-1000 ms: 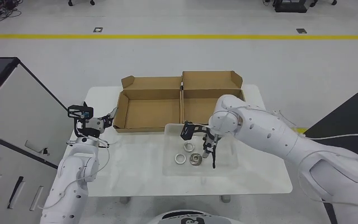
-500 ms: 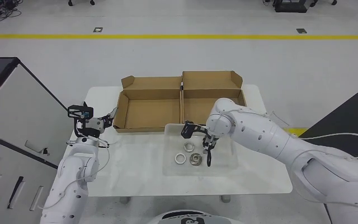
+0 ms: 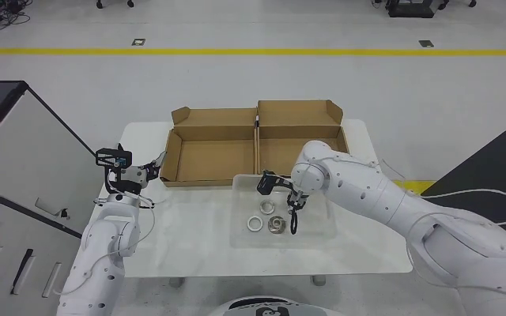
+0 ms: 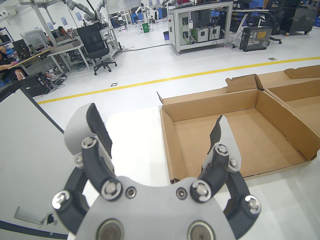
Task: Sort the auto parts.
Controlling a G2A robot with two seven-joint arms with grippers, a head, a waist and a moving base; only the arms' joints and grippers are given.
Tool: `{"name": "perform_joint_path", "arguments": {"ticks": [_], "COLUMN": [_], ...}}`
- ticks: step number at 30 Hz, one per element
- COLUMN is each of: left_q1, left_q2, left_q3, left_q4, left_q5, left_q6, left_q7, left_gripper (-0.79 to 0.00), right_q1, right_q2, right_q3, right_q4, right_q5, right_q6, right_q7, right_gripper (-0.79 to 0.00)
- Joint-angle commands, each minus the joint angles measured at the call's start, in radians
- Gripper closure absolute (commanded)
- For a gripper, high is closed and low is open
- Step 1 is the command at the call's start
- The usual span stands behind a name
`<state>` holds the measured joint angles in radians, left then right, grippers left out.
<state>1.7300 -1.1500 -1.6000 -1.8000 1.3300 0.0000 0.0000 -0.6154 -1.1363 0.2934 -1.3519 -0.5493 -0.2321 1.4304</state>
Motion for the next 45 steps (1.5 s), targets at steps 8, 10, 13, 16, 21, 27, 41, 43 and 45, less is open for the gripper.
{"name": "perform_joint_path", "arguments": {"ticks": [8, 10, 13, 16, 21, 27, 41, 43, 45], "left_q1": [0.000, 0.000, 0.000, 0.000, 0.000, 0.000, 0.000, 0.000, 0.000], "left_q2": [0.000, 0.000, 0.000, 0.000, 0.000, 0.000, 0.000, 0.000, 0.000], "left_q3": [0.000, 0.000, 0.000, 0.000, 0.000, 0.000, 0.000, 0.000, 0.000], "left_q4": [0.000, 0.000, 0.000, 0.000, 0.000, 0.000, 0.000, 0.000, 0.000], "left_q5": [0.000, 0.000, 0.000, 0.000, 0.000, 0.000, 0.000, 0.000, 0.000], "left_q6": [0.000, 0.000, 0.000, 0.000, 0.000, 0.000, 0.000, 0.000, 0.000], "left_q7": [0.000, 0.000, 0.000, 0.000, 0.000, 0.000, 0.000, 0.000, 0.000], "left_gripper": [-0.785, -0.785, -0.785, -0.785, -0.785, -0.785, -0.785, -0.785, -0.785], "right_q1": [-0.010, -0.012, -0.014, -0.016, -0.011, 0.000, 0.036, 0.028, 0.011], "right_q2": [-0.009, -0.011, -0.016, -0.019, -0.020, 0.008, 0.196, 0.224, 0.249], "right_q3": [0.009, 0.010, 0.011, 0.015, 0.038, 0.107, 0.285, 0.333, 0.382], "right_q4": [0.020, 0.026, 0.036, 0.047, 0.040, -0.071, -0.402, -0.429, -0.444], "right_q5": [-0.013, -0.014, -0.015, -0.014, 0.006, 0.049, 0.318, 0.383, 0.448], "right_q6": [-0.003, -0.005, -0.006, 0.000, 0.019, 0.058, 0.094, 0.079, 0.057], "right_q7": [0.000, 0.002, 0.005, 0.007, 0.027, 0.105, 0.106, 0.106, 0.106], "right_gripper": [-0.228, -0.212, -0.142, 0.000, 0.000, 0.000, 0.000, 0.000, 0.000]}}
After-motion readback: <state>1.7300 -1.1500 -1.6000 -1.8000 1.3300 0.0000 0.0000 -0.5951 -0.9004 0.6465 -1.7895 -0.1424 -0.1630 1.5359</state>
